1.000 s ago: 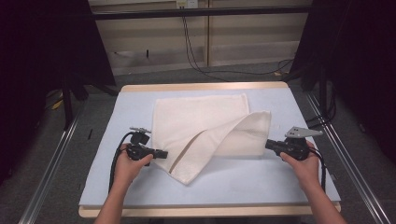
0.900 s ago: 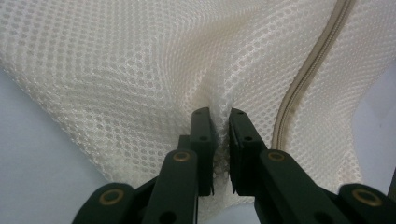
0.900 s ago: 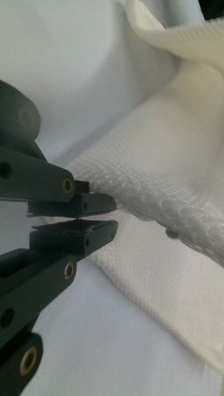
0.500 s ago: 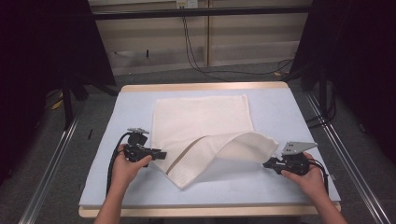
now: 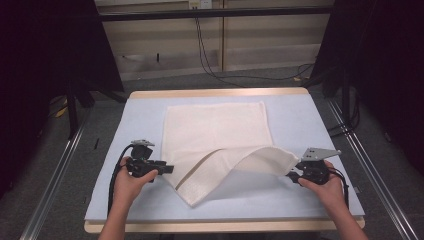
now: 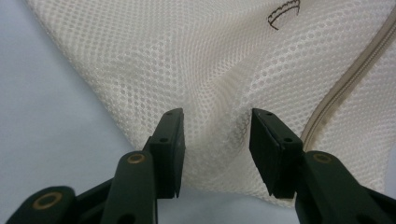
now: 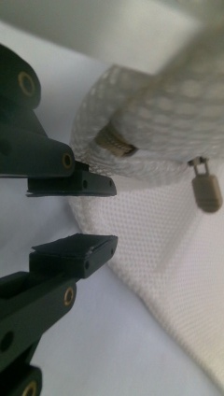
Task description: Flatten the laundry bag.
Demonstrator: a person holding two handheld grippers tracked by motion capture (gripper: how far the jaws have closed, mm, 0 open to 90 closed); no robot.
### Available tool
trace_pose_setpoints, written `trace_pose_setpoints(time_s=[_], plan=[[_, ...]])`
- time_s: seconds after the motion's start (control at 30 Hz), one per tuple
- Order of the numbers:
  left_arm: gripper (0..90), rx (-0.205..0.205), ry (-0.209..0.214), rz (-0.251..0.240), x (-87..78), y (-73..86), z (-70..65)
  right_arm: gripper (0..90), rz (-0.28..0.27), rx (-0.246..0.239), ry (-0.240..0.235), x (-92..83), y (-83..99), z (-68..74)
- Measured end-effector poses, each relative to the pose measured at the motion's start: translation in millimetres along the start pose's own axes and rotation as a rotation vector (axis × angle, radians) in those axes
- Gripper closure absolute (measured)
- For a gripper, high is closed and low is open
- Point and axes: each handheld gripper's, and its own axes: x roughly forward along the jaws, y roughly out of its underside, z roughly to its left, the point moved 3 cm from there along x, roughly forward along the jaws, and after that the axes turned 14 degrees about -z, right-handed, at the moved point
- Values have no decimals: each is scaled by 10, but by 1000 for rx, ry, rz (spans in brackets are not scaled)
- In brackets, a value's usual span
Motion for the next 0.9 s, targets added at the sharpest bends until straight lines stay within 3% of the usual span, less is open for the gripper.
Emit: trace_pose_setpoints(time_s=[0.1, 0.23, 0.33, 0.4, 0.53, 0.67, 0.73, 0.77, 0.87, 0.9], plan=[[491, -6, -22, -12, -28, 18, 43, 678, 30, -22, -22, 43, 22, 37], [362, -53, -58, -34, -18, 57, 123, 656, 66, -28, -43, 34, 79, 60], [362, -76, -71, -16, 34, 97, 132, 607, 71, -11, -2, 34, 83, 35], [391, -48, -84, 7, 81, 115, 102, 598, 78, -10, 15, 49, 85, 35], [446, -38, -103, 42, 115, 132, 49, 571, 100, -33, 35, 74, 88, 53], [564, -10, -140, 51, 111, 140, 34, 601, 104, -26, 47, 98, 87, 64], [595, -21, -152, 46, 117, 143, 21, 715, 104, -17, 49, 104, 83, 74], [636, -20, -158, 48, 120, 144, 11, 839, 114, 1, 4, 113, 77, 95], [715, -10, -164, 66, 131, 140, -11, 900, 137, 0, -2, 133, 54, 124], [748, -30, -173, 58, 147, 136, -25, 900, 148, 5, 3, 137, 42, 126]])
